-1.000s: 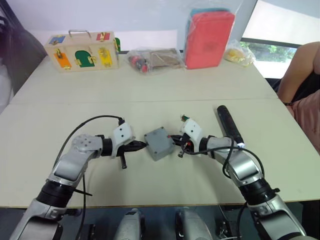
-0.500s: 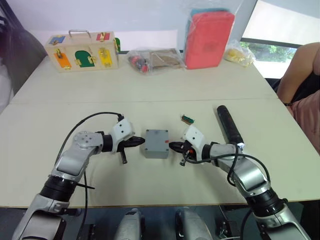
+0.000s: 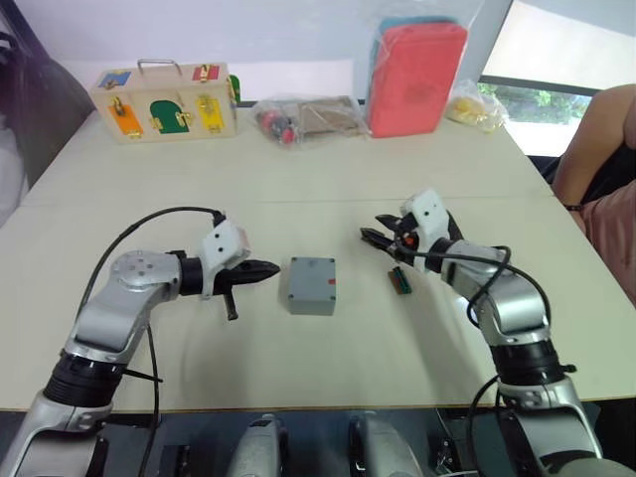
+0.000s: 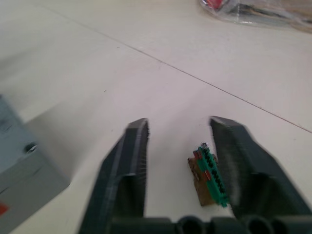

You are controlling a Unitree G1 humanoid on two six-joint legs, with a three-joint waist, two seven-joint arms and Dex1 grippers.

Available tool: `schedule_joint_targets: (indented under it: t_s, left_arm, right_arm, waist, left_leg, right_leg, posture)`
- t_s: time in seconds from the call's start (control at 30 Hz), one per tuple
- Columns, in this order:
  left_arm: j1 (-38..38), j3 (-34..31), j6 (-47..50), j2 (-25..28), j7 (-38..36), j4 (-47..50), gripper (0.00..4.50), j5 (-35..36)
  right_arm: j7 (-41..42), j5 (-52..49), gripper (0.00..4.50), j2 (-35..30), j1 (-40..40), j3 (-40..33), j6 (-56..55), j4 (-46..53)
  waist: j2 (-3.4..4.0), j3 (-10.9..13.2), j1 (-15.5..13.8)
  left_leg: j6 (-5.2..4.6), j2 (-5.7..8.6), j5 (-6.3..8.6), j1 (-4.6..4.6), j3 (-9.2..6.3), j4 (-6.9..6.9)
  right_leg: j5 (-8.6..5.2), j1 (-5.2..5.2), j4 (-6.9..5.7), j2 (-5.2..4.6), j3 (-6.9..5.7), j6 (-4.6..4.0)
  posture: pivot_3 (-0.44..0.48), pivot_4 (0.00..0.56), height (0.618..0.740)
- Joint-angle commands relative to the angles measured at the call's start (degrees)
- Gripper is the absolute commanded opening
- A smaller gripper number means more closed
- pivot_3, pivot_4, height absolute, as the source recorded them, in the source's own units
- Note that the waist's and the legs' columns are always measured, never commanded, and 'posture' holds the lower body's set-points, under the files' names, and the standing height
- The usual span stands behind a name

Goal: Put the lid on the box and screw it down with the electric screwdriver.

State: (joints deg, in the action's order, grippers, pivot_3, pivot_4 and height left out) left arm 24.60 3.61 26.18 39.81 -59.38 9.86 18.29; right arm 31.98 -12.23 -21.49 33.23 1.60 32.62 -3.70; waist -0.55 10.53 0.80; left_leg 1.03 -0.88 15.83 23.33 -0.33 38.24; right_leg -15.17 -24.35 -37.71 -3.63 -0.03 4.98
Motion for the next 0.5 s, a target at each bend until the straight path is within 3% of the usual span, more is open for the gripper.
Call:
schedule_joint_targets:
  t_s: [0.03, 0.07, 0.13, 0.5]
  left_arm:
    - [3.1, -2.09, 1.25, -0.32, 1.38, 3.27, 0.0, 2.23]
    - [3.42, -2.03, 1.48, -0.44, 1.75, 3.55, 0.0, 2.4]
    - [3.9, -1.86, 1.99, -0.75, 2.4, 4.14, 0.0, 2.73]
    - [4.0, -0.8, 2.32, -1.4, 3.89, 5.25, 0.0, 2.61]
  right_arm:
    - [-1.9, 0.69, 3.8, 1.82, 4.32, -1.26, -3.36, -6.94]
    - [-1.8, 1.04, 4.17, 1.97, 4.72, -0.95, -4.56, -8.26]
    - [-1.87, 1.51, 4.45, 2.31, 5.23, -0.4, -4.97, -10.0]
    - [-3.81, 2.1, 4.45, 5.54, 7.03, -0.57, -5.8, -15.99]
  waist:
    - [0.0, 0.0, -0.05]
    - [0.0, 0.0, -0.06]
    - [0.0, 0.0, 0.02]
    - [0.01, 0.0, 0.2]
  left_leg:
    - [0.01, 0.0, -0.01, 0.0, -0.01, 0.0]
    - [0.01, 0.0, -0.01, 0.0, -0.01, 0.0]
    - [0.01, 0.0, 0.0, 0.01, 0.0, -0.01]
    - [0.04, -0.01, -0.02, -0.02, 0.0, 0.0]
  right_leg:
    - [0.0, 0.0, -0.01, 0.0, 0.0, 0.0]
    - [0.0, 0.0, -0.01, 0.0, 0.0, 0.0]
    - [0.0, 0.0, 0.01, -0.01, 0.01, 0.0]
    - [0.0, -0.03, -0.09, 0.01, 0.03, -0.01]
  posture:
    - [0.0, 0.15, 0.73]
    - [0.0, 0.15, 0.73]
    - [0.0, 0.15, 0.73]
    - [0.0, 0.15, 0.73]
